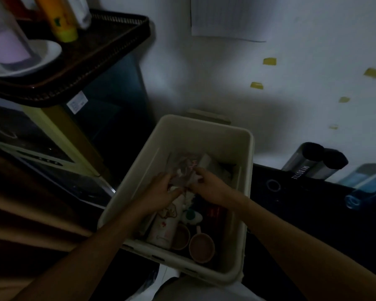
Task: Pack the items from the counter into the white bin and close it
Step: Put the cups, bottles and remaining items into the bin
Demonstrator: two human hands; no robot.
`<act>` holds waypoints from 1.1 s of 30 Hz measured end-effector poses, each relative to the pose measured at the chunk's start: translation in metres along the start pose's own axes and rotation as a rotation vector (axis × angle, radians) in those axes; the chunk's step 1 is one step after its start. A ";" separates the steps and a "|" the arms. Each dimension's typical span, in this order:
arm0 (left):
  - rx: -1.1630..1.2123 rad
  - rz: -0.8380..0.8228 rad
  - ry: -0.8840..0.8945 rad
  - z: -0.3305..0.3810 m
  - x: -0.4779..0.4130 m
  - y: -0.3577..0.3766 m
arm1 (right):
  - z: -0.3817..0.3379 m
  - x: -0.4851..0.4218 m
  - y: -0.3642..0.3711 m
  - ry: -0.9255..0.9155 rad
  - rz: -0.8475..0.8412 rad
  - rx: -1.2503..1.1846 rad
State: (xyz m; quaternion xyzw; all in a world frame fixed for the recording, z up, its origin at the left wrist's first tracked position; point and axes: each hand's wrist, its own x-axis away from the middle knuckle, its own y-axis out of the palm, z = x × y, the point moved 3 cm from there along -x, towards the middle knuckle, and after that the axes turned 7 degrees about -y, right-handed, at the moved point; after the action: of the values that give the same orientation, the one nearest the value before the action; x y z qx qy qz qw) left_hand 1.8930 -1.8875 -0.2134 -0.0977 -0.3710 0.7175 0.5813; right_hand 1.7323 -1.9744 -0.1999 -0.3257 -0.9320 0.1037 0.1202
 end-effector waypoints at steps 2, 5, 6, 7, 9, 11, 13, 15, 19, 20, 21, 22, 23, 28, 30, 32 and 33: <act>0.075 -0.033 0.043 0.031 0.001 0.003 | -0.014 0.011 -0.017 -0.002 0.045 0.010; 0.122 -0.078 0.113 0.071 -0.003 0.013 | -0.020 0.015 -0.047 -0.079 0.138 0.066; 0.122 -0.076 0.150 0.087 -0.006 0.019 | -0.021 0.019 -0.062 -0.096 0.156 0.107; 0.113 -0.083 0.159 0.093 -0.008 0.018 | -0.026 0.020 -0.067 -0.094 0.164 0.145; 0.120 -0.128 0.181 0.113 -0.012 0.024 | -0.031 0.028 -0.085 -0.071 0.197 0.198; 0.114 -0.134 0.256 0.137 -0.017 0.033 | -0.031 0.038 -0.106 -0.085 0.243 0.201; 0.091 -0.088 0.318 0.160 -0.022 0.043 | -0.029 0.049 -0.127 -0.094 0.302 0.239; 0.056 -0.045 0.365 0.181 -0.027 0.057 | -0.024 0.062 -0.146 -0.101 0.351 0.252; -0.069 -0.019 0.436 0.212 -0.039 0.092 | -0.009 0.083 -0.181 -0.072 0.428 0.269; -0.097 -0.011 0.460 0.222 -0.043 0.103 | -0.004 0.090 -0.193 -0.066 0.447 0.280; -0.121 -0.007 0.479 0.228 -0.045 0.111 | 0.000 0.096 -0.202 -0.060 0.460 0.292; -0.141 -0.002 0.500 0.235 -0.048 0.120 | 0.005 0.102 -0.211 -0.051 0.474 0.302; -0.159 -0.002 0.522 0.244 -0.051 0.131 | 0.012 0.110 -0.223 -0.039 0.495 0.306; -0.184 -0.024 0.562 0.275 -0.065 0.177 | 0.047 0.138 -0.264 0.012 0.603 0.282; -0.221 -0.048 0.554 0.285 -0.071 0.194 | 0.061 0.146 -0.276 0.029 0.617 0.283; -0.251 -0.064 0.535 0.293 -0.078 0.210 | 0.074 0.152 -0.289 0.048 0.610 0.267; -0.262 -0.063 0.531 0.296 -0.083 0.217 | 0.080 0.154 -0.294 0.060 0.606 0.266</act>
State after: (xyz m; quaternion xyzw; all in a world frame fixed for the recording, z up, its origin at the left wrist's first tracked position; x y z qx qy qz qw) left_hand 1.5834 -2.0969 -0.1688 -0.3447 -0.2983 0.5945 0.6624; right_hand 1.4209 -2.1116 -0.1714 -0.5726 -0.7670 0.2462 0.1528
